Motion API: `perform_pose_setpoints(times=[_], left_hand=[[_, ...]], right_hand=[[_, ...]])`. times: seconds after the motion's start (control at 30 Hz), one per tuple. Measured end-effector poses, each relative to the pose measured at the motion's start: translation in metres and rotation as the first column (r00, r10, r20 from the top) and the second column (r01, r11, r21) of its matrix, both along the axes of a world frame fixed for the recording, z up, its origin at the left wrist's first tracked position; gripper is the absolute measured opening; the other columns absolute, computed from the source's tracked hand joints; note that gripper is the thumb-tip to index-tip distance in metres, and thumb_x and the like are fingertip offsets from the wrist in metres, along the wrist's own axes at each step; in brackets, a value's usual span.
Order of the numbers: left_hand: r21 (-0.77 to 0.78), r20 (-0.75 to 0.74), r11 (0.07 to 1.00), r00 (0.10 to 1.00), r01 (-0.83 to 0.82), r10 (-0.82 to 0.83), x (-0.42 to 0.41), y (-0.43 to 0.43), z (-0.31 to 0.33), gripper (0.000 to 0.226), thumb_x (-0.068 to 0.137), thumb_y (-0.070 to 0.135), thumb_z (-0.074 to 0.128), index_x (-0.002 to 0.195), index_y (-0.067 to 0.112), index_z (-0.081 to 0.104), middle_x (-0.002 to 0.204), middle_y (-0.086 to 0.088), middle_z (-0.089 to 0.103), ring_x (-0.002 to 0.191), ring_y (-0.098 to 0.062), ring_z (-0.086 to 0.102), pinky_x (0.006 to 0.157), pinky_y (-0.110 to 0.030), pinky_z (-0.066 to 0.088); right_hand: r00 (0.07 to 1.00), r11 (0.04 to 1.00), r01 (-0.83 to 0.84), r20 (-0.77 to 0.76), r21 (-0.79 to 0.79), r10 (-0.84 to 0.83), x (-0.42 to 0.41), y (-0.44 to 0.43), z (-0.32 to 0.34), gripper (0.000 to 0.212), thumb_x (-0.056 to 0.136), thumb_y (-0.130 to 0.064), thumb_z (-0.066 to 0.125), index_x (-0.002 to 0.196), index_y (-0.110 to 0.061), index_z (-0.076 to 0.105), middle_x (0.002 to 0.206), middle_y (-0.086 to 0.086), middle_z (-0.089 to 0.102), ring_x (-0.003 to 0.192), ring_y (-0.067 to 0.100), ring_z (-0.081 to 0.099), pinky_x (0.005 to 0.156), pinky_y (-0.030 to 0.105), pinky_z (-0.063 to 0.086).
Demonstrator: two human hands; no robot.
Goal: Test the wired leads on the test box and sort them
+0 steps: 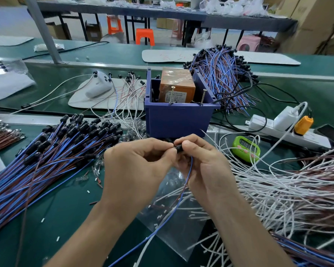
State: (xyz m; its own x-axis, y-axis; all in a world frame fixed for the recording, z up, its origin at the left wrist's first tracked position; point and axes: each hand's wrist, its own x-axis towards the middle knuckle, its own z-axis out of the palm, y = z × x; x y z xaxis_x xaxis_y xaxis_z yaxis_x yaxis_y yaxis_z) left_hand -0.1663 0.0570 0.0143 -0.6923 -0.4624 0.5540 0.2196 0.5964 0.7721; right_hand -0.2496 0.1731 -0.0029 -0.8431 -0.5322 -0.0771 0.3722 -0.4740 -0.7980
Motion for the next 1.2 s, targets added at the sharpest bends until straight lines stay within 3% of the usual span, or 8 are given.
perform_pose_setpoints(times=[0.2, 0.4, 0.5, 0.7, 0.93, 1.2], left_hand=[[-0.031, -0.017, 0.999, 0.999, -0.036, 0.035, 0.0, 0.006, -0.004, 0.013, 0.075, 0.025, 0.086, 0.086, 0.032, 0.083, 0.09, 0.034, 0.072, 0.063, 0.013, 0.067, 0.061, -0.005, 0.049], [0.116, -0.027, 0.993, 1.0, 0.001, 0.002, -0.002, 0.003, -0.006, 0.021, 0.075, 0.021, 0.09, 0.084, 0.037, 0.08, 0.078, 0.025, 0.076, 0.068, 0.003, 0.074, 0.065, -0.02, 0.06], [0.169, -0.035, 0.986, 0.999, 0.01, -0.005, -0.003, 0.003, -0.007, 0.026, 0.076, 0.015, 0.091, 0.084, 0.037, 0.08, 0.076, 0.023, 0.076, 0.068, -0.001, 0.075, 0.066, -0.021, 0.061], [0.233, -0.013, 0.972, 1.0, 0.014, -0.011, -0.003, -0.001, -0.008, 0.018, 0.078, 0.015, 0.089, 0.085, 0.03, 0.083, 0.075, 0.017, 0.077, 0.068, -0.008, 0.076, 0.066, -0.027, 0.063], [0.376, -0.018, 0.925, 0.998, 0.06, -0.057, -0.007, 0.0, -0.007, 0.02, 0.078, 0.006, 0.087, 0.079, 0.025, 0.084, 0.068, 0.005, 0.077, 0.061, -0.016, 0.076, 0.061, -0.025, 0.062], [0.365, -0.013, 0.928, 0.997, 0.08, -0.081, -0.007, -0.002, -0.008, 0.028, 0.077, 0.004, 0.087, 0.081, 0.031, 0.083, 0.069, 0.006, 0.077, 0.061, -0.015, 0.076, 0.061, -0.024, 0.061]], right_hand=[[0.998, 0.999, 0.049, -0.04, 0.019, -0.048, 0.0, -0.001, 0.001, 0.008, 0.074, -0.011, 0.067, 0.073, -0.009, 0.075, 0.07, 0.01, 0.062, 0.057, 0.014, 0.052, 0.055, 0.02, 0.049], [0.999, 1.0, 0.018, -0.043, 0.007, -0.018, 0.001, 0.001, 0.004, 0.009, 0.077, -0.011, 0.066, 0.075, -0.009, 0.075, 0.073, 0.009, 0.065, 0.061, 0.015, 0.055, 0.06, 0.022, 0.052], [0.999, 1.0, -0.004, -0.035, -0.012, 0.003, 0.002, 0.001, 0.005, 0.009, 0.078, -0.012, 0.068, 0.077, -0.01, 0.076, 0.074, 0.009, 0.065, 0.064, 0.016, 0.055, 0.064, 0.024, 0.054], [1.0, 1.0, -0.002, -0.023, -0.001, 0.002, 0.002, 0.003, 0.006, 0.01, 0.074, -0.011, 0.07, 0.078, -0.007, 0.078, 0.07, 0.009, 0.068, 0.056, 0.014, 0.059, 0.064, 0.027, 0.049], [1.0, 0.999, -0.012, 0.001, 0.032, 0.012, 0.0, 0.009, 0.005, 0.014, 0.072, -0.012, 0.073, 0.083, -0.008, 0.081, 0.075, 0.012, 0.071, 0.06, 0.014, 0.065, 0.068, 0.025, 0.055], [0.999, 0.999, -0.025, -0.031, 0.042, 0.027, 0.001, 0.01, 0.006, 0.012, 0.074, -0.012, 0.074, 0.083, -0.009, 0.081, 0.072, 0.007, 0.07, 0.061, 0.011, 0.065, 0.075, 0.029, 0.054]])
